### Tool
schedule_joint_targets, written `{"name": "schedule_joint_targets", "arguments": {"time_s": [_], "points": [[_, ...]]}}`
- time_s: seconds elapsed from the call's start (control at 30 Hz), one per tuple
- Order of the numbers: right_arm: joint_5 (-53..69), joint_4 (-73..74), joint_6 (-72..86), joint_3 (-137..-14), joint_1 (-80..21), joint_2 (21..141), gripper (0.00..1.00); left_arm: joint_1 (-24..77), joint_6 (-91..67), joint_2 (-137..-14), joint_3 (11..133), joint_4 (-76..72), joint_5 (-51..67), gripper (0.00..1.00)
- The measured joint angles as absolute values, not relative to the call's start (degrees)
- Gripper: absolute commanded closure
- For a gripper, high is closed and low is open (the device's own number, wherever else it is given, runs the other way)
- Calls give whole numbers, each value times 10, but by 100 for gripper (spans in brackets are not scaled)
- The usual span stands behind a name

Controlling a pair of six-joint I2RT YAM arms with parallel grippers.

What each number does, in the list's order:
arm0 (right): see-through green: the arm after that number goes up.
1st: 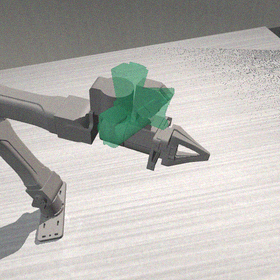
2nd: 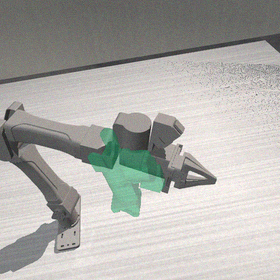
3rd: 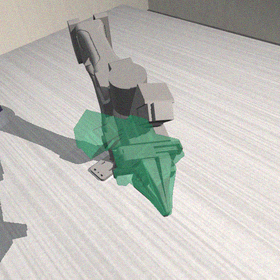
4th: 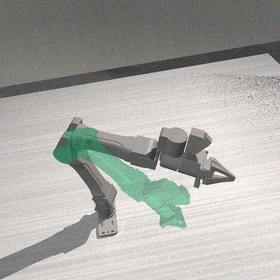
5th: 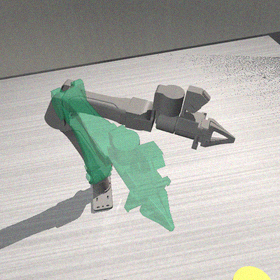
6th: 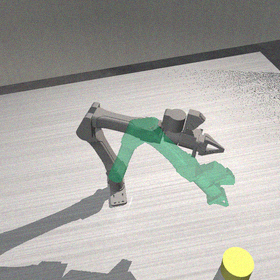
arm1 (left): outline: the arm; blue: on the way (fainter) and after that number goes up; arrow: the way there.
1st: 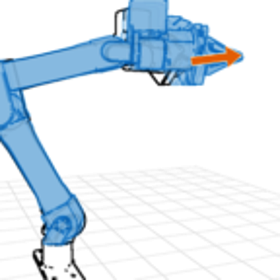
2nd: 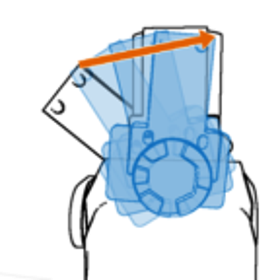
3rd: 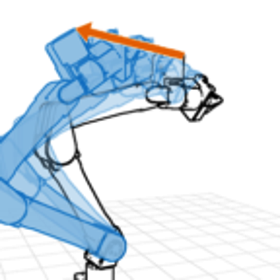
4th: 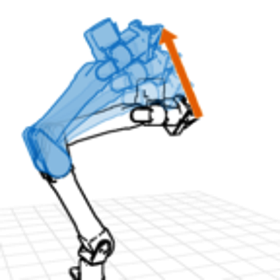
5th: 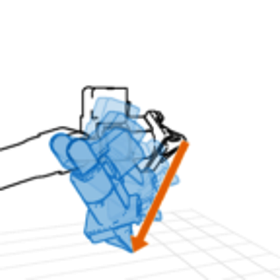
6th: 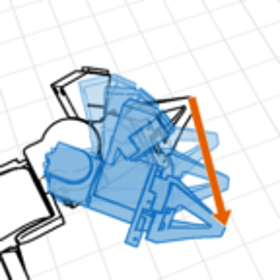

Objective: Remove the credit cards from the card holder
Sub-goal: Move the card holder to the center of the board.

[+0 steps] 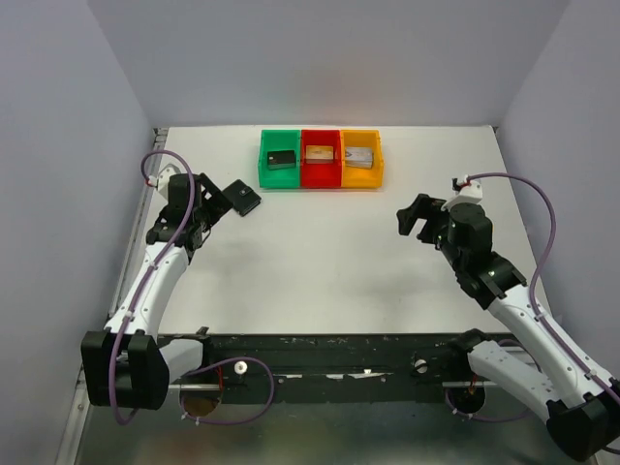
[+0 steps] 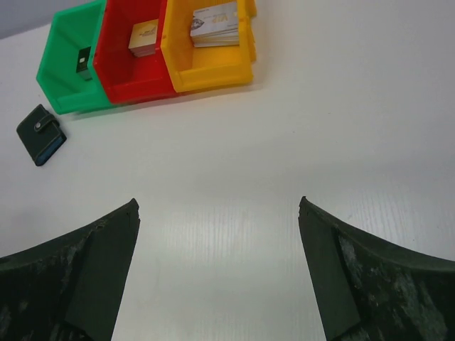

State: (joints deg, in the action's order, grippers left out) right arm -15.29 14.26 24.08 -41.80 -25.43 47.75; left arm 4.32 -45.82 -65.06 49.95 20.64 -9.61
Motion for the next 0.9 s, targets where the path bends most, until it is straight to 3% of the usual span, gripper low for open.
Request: {"name": "schedule_joint_targets", "arguments": {"time_s": [0.53, 0.9], "points": [[-115, 151, 239, -416, -255, 485, 0, 30, -424, -712, 534, 232, -65, 1], [-67, 152, 235, -407, -255, 482, 0, -14, -433, -859, 650, 220, -34, 9]]}}
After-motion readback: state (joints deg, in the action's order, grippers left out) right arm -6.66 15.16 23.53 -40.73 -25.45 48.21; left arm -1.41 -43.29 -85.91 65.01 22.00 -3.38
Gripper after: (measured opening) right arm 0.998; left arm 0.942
